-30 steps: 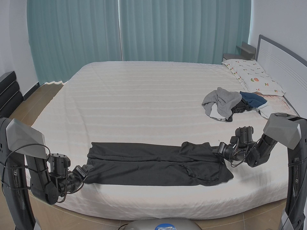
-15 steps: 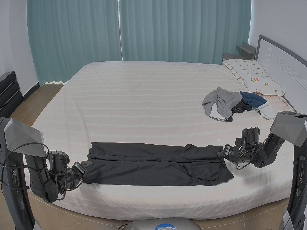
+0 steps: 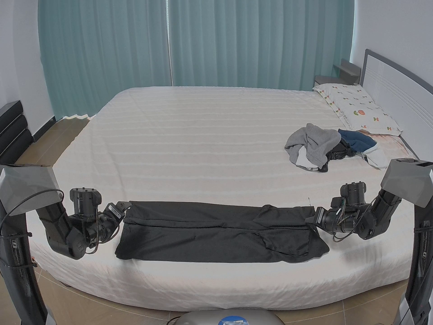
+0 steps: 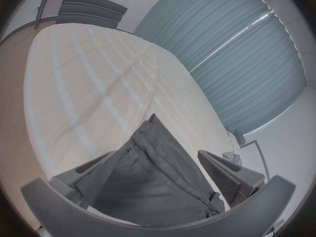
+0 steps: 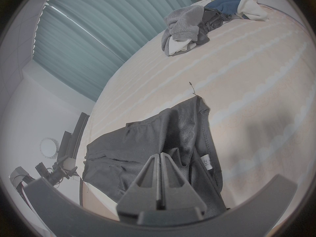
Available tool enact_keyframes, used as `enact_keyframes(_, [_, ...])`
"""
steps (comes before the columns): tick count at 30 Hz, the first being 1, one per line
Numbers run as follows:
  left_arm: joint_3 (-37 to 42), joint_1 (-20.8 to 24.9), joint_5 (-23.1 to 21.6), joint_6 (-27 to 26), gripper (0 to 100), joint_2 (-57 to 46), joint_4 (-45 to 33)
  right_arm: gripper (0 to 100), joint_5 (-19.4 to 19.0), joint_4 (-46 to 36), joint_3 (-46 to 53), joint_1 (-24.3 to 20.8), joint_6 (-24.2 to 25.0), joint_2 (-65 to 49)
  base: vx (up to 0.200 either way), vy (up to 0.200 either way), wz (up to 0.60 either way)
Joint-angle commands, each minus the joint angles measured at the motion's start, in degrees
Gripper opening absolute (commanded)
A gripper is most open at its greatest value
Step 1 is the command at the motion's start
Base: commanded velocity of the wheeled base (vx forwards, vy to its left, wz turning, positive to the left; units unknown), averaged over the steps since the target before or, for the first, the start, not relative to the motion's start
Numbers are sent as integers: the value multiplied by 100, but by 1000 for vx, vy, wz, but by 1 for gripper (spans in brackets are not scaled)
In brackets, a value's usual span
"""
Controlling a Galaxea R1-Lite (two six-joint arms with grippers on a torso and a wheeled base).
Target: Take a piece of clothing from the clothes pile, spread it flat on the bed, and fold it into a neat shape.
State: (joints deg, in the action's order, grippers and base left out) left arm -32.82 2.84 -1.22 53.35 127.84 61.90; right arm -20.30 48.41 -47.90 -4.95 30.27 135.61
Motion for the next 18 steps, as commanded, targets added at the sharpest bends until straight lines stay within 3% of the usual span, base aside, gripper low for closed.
enact_keyframes(1, [-1658,32,60,-149,100,645,-1163,0,-1,11,0,-50,14,27,0,0,0])
enact_keyframes(7, [-2440,50,561,-553,100,1322,-1374,0,-1,11,-9,-59,23,27,0,0,0])
enact_keyframes(18, [-2317,129,825,-1028,100,1480,-1321,0,35,2,-27,-68,49,27,0,0,0])
